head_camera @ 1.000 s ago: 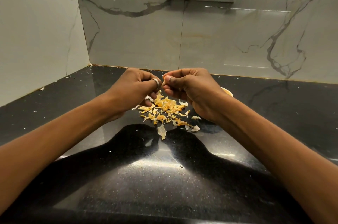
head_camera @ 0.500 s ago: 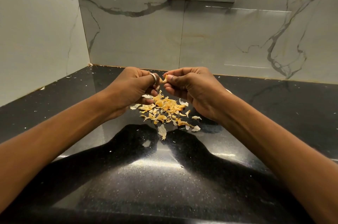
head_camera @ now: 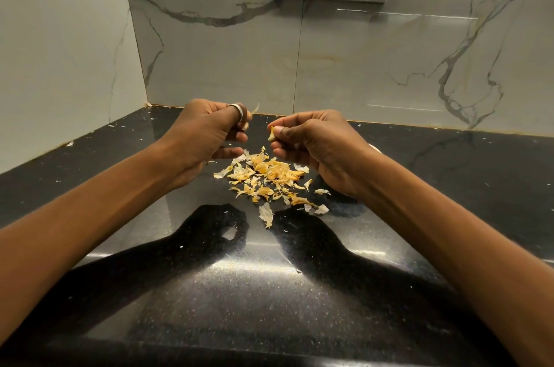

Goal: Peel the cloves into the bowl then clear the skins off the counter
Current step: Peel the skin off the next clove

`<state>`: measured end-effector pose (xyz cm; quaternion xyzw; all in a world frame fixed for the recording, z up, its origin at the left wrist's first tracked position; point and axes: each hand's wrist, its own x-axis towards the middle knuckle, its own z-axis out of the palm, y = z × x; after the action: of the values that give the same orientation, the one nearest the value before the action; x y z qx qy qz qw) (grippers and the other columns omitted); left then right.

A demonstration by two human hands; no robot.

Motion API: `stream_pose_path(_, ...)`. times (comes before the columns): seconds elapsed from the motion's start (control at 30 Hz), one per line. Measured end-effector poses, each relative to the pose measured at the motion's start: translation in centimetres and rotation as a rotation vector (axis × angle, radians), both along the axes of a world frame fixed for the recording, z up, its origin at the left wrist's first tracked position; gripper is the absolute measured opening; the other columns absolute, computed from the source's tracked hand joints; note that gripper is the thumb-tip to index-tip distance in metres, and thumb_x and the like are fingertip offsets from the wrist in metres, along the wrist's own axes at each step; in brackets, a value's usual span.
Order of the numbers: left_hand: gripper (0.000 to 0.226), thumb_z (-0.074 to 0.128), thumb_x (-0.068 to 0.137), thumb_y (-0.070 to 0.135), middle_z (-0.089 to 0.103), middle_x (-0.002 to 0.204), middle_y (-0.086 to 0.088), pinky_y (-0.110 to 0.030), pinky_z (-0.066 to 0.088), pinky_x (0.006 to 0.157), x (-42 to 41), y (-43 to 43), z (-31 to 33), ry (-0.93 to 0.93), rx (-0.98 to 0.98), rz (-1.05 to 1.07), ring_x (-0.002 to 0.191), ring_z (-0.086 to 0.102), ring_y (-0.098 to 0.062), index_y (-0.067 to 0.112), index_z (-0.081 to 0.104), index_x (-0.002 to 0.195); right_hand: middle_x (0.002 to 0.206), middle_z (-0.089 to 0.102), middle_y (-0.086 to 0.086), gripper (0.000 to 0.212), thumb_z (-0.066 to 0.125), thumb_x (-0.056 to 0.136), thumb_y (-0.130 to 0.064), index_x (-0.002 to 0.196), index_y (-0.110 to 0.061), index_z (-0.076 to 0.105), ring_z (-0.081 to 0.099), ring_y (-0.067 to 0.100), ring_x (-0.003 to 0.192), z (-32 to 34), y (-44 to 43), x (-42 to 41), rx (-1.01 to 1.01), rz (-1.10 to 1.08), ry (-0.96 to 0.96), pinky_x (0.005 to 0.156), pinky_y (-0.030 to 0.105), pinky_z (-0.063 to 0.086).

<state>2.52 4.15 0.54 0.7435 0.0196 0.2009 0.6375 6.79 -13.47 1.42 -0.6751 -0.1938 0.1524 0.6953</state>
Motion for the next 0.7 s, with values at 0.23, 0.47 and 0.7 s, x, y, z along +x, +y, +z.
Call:
stream_pose_path(0.23,0.024,0.059,0.099,0.026,0.059,0.071,-0.001,-0.023,0.054,0.049,-0.06,-0.22,-0.15,-0.015,0.145,0.012,0.059,0.059,-0.007,0.007,0.068,0.086,0.083,0.069,0.013,0.010,0.061,0.095,-0.001,0.100,0.001,0.070,0.068,0.016,0.068,-0.07,-0.01,0.05,0.016,0.002,-0.020,0.064,0.025,0.059)
stream_pose_path(0.47,0.012,0.069,0.092,0.011,0.069,0.093,-0.007,-0.021,0.057,0.056,0.09,0.02,-0.65,-0.053,0.305,-0.020,0.065,0.064,-0.002,0.012,0.071,0.104,0.094,0.070,0.016,0.011,0.060,0.096,0.000,0.097,-0.003,0.071,0.070,0.017,0.078,-0.31,-0.07,0.01,-0.029,0.013,-0.088,0.067,0.025,0.060)
stream_pose_path(0.7,0.013,0.068,0.092,0.018,0.072,0.095,-0.003,-0.019,0.054,0.055,0.03,-0.03,-0.76,0.004,0.281,-0.107,0.069,0.064,0.002,0.018,0.075,0.103,0.105,0.068,0.022,0.024,0.063,0.091,0.007,0.115,0.004,0.060,0.070,0.016,0.071,-0.30,-0.04,0.04,-0.032,-0.016,-0.124,0.067,0.025,0.062)
